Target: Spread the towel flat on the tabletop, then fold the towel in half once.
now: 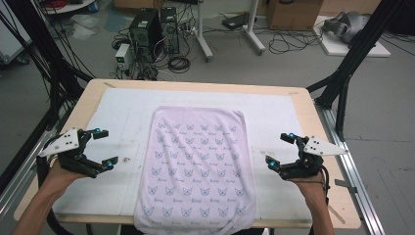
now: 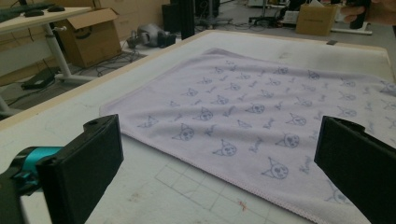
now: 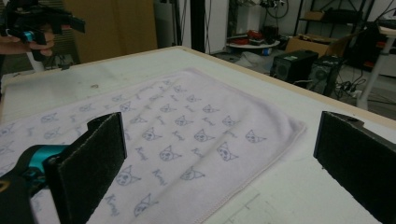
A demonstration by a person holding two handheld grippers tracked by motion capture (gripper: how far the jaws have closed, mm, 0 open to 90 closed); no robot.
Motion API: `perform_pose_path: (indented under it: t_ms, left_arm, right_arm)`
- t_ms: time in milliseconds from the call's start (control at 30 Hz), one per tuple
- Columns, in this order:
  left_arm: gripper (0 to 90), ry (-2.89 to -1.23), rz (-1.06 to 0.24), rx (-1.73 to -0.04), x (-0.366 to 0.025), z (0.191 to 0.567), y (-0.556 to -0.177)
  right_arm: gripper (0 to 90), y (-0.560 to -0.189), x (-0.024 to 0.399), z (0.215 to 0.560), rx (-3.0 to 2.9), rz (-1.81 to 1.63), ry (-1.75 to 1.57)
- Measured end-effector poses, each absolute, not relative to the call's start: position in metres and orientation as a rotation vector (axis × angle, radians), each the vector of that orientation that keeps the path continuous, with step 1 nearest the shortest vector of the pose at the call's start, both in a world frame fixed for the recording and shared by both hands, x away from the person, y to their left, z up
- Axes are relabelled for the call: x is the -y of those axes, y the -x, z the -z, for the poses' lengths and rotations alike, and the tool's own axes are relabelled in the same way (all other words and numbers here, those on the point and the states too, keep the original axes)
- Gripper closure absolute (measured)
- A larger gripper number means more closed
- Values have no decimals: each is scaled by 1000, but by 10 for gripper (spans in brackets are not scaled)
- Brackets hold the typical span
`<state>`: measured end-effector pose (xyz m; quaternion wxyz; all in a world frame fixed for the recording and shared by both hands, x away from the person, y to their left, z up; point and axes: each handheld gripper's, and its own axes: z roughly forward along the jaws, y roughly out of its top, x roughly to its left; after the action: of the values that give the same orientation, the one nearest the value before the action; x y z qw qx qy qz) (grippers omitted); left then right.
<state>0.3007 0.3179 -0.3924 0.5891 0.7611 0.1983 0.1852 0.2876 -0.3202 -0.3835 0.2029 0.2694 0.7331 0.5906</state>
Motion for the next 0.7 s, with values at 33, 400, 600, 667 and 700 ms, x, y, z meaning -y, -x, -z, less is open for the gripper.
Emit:
perform_pose_path:
  t_ms: [33,400,600,667,700]
  left_arm:
    - [17,-1772,-430,-463,-318,392,-301]
    - [17,-1767,-427,-455,-318,392,-301]
    - [17,-1764,-423,-456,-317,393,-302]
    - [17,-1762,-425,-457,-317,392,-303]
    - [17,-1756,-426,-458,-317,392,-303]
  right_arm:
    - [14,-288,321,383,-2045,-1651,-762]
    - [14,-286,320,378,-2052,-1635,-748]
    - [14,-289,319,377,-2058,-1627,-763]
    - [14,-292,319,377,-2061,-1616,-754]
    - [14,-293,318,377,-2068,-1612,-764]
